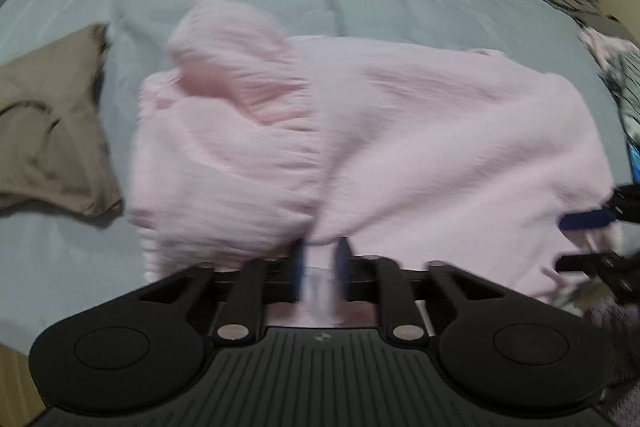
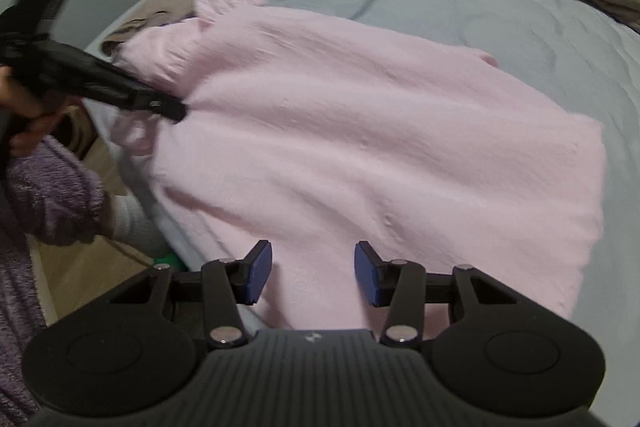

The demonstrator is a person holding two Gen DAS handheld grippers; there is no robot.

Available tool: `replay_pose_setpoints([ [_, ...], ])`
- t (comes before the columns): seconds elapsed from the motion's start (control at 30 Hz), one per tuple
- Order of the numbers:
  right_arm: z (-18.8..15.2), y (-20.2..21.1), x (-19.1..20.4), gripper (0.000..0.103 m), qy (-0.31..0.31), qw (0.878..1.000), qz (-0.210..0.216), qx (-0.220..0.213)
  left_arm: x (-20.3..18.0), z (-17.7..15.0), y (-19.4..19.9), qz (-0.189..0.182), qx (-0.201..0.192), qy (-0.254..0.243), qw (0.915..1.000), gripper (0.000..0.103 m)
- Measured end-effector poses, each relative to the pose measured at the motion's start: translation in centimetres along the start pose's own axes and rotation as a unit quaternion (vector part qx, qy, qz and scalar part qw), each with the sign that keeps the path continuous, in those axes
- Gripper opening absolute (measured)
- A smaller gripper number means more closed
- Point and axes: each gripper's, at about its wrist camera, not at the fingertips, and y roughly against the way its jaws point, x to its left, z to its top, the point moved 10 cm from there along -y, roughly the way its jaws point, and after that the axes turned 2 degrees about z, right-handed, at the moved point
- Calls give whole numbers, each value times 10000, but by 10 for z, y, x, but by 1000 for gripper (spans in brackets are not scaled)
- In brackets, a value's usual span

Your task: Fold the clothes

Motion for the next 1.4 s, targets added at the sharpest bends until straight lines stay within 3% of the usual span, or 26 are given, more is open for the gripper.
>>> replay_pose_setpoints([
  [0.17,4,-7,39,49,564,9976,402,-27,15,2,17,11,-147,164,9998,8],
  [0.23,-1,-15,55,37,900,9949,449,83,17,2,27,-64,-217,183,9996,8],
  [0.33,-7,-31,62,35,1196,9923,186,260,14,-4,49,-286,-406,-28,9988,25],
  [0.37,-9,-36,61,34,1271,9913,77,342,11,-8,55,-277,-456,-205,9984,36],
  [0.4,-11,-39,59,32,1356,9899,-16,407,7,-12,60,-260,-504,-392,9976,49],
  [0.43,-14,-42,56,24,1437,9885,-102,457,4,-16,65,-243,-552,-579,9965,51],
  [0.53,-14,-45,50,11,1332,9897,-150,507,-9,-34,63,-410,-431,-948,9937,51],
  [0.67,-11,-38,45,8,1170,9922,-95,419,-14,-60,44,-59,-218,-1361,9904,51],
  [0.73,-10,-35,47,7,1158,9925,-71,395,-11,-67,34,264,-163,-1543,9875,50],
  [0.8,-9,-31,48,7,1159,9926,-38,373,-4,-65,31,457,-216,-1459,9880,28],
  [0.83,-9,-29,48,6,1160,9926,-12,365,0,-64,30,548,-244,-1410,9882,24],
  [0.93,-11,-19,53,5,1219,9917,80,394,15,-55,43,369,-417,-919,9942,7],
  [1.0,-17,-14,55,4,1255,9907,199,496,26,-53,48,463,-417,-818,9947,1],
  [1.13,-30,-17,52,5,1240,9893,267,724,50,-53,49,785,-303,-588,9947,0],
  [1.3,-37,-14,52,9,1188,9893,441,725,55,-55,58,536,-284,-381,9974,3],
  [1.33,-36,-13,51,10,1179,9898,406,685,58,-54,60,506,-326,-284,9978,6],
  [1.37,-34,-11,50,13,1158,9905,384,635,60,-51,63,436,-407,-116,9982,17],
  [1.4,-31,-8,50,36,1129,9913,396,551,62,-49,65,360,-494,62,9981,35],
])
